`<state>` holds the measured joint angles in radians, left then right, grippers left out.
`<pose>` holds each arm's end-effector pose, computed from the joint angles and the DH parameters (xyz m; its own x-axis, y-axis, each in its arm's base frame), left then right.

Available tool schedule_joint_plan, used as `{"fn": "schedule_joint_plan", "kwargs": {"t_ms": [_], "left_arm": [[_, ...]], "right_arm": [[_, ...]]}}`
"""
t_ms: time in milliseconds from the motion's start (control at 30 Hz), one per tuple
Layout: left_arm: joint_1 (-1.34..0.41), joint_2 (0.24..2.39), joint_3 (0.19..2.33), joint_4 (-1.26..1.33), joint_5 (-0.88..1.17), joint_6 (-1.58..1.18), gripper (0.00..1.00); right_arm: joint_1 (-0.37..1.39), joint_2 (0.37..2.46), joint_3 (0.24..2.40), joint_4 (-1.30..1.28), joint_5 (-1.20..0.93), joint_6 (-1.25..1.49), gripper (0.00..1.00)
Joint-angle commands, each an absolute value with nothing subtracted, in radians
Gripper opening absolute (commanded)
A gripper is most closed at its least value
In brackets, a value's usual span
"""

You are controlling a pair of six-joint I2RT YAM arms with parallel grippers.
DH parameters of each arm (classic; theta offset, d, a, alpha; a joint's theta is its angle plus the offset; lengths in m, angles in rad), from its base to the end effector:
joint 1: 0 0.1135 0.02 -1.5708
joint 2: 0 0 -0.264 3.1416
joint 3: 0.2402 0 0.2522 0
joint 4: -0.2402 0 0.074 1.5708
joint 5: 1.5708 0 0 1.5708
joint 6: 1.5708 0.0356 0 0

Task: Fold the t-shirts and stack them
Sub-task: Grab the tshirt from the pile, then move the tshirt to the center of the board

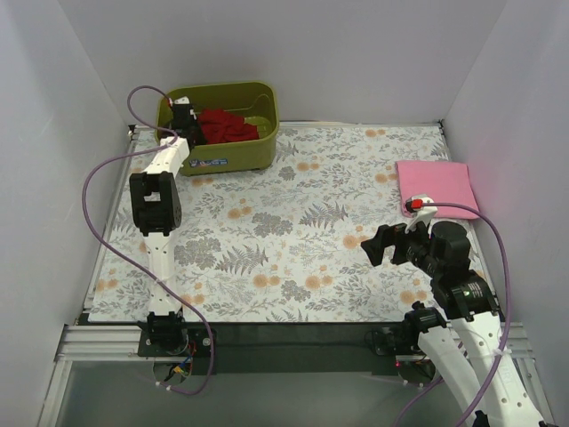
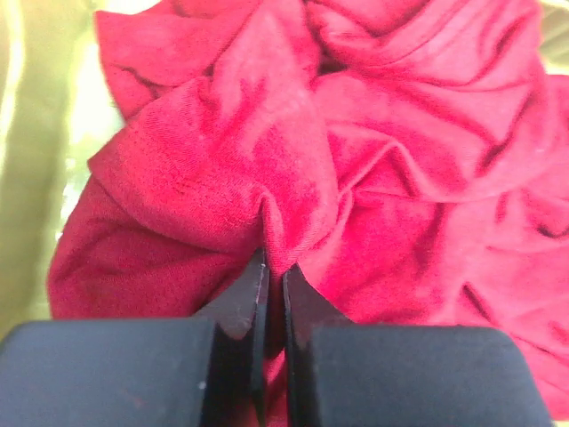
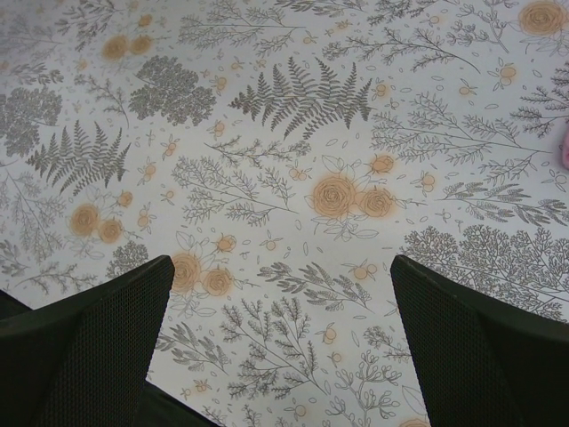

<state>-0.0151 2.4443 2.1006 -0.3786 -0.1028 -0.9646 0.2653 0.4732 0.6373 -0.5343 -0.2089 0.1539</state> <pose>0.5553 -0.0047 0.1846 -0.3257 -0.8127 -0.4832 -0.5785 0.5755 -0.5780 0.1123 0.0381 0.2937 -0.4129 0.0432 -0.9097 -0.3843 0.8973 0.2171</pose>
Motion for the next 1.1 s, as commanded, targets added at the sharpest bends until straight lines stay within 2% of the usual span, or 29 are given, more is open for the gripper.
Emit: {"fn": "schedule_joint_plan", "kwargs": {"t_ms": [0,433,633,900,1067], "left_arm": [[-0.021,2.381,2.088,-0.341,-0.002,-0.951,0.0],[-0.021,2.066,2.049,-0.16,0.167,-1.1,0.0],[-0.028,1.915,2.049,-0.109,0.354,-1.227,0.0],[-0.169,1.746,2.078,-0.107,0.564,-1.302,0.0],[-0.307,1.686,2.135,-0.103,0.787,-1.37,0.0]], "right_arm": [[0.273,0.472,0.629,-0.492,-0.225,0.158,0.98],[0.272,0.466,0.626,-0.489,-0.239,0.166,0.98],[0.272,0.451,0.627,-0.488,-0.25,0.178,0.98],[0.272,0.423,0.641,-0.476,-0.252,0.195,0.98],[0.273,0.402,0.666,-0.474,-0.229,0.195,0.98]]}}
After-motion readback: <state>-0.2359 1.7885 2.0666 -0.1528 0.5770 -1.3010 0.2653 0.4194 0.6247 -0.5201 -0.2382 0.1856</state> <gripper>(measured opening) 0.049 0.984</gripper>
